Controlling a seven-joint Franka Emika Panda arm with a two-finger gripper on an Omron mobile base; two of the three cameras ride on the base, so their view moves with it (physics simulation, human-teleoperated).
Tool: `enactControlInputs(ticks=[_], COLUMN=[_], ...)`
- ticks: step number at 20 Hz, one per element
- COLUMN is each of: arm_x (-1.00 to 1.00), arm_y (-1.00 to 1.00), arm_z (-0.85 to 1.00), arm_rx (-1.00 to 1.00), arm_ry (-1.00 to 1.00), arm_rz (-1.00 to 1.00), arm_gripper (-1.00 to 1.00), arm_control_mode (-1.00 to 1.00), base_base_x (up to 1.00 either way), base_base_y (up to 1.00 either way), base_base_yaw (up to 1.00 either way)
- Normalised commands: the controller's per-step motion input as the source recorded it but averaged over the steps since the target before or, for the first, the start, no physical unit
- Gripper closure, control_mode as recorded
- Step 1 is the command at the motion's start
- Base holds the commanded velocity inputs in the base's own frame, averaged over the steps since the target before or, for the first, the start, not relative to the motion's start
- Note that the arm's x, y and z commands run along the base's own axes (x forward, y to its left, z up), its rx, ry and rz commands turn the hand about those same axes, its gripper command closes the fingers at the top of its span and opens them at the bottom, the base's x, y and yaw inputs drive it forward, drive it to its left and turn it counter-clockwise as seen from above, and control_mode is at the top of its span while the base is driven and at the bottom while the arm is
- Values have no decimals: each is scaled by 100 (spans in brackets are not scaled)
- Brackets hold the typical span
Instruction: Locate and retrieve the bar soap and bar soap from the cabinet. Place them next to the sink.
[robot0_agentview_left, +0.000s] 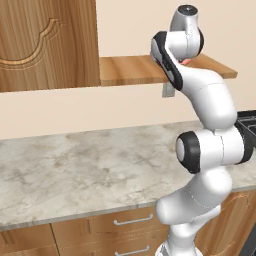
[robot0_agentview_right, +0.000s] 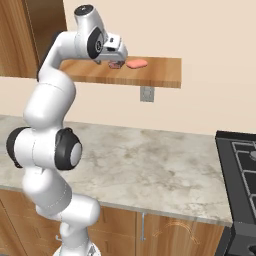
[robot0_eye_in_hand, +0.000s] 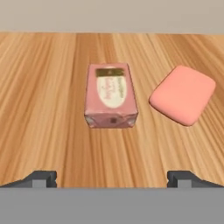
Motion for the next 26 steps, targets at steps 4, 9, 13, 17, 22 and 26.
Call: enactControlInputs(ticks=[4, 9, 13, 17, 22, 26], arm_x=[44, 51, 36, 34, 16, 0], arm_y=[-6, -12, -2, 0, 0, 0], arm_z=[-8, -2, -4, -5, -8, -15], arm_rx=[0, 0, 0, 0, 0, 0], arm_ry=[3, 2, 2, 1, 2, 4], arm_rz=[0, 0, 0, 0, 0, 0], arm_gripper=[-100, -100, -100, -100, -100, -100], arm_control_mode=[-100, -100, -100, -100, -100, -100], base_base_x=[0, 0, 0, 0, 0, 0], base_base_y=[0, 0, 0, 0, 0, 0], base_base_yaw=[0, 0, 0, 0, 0, 0])
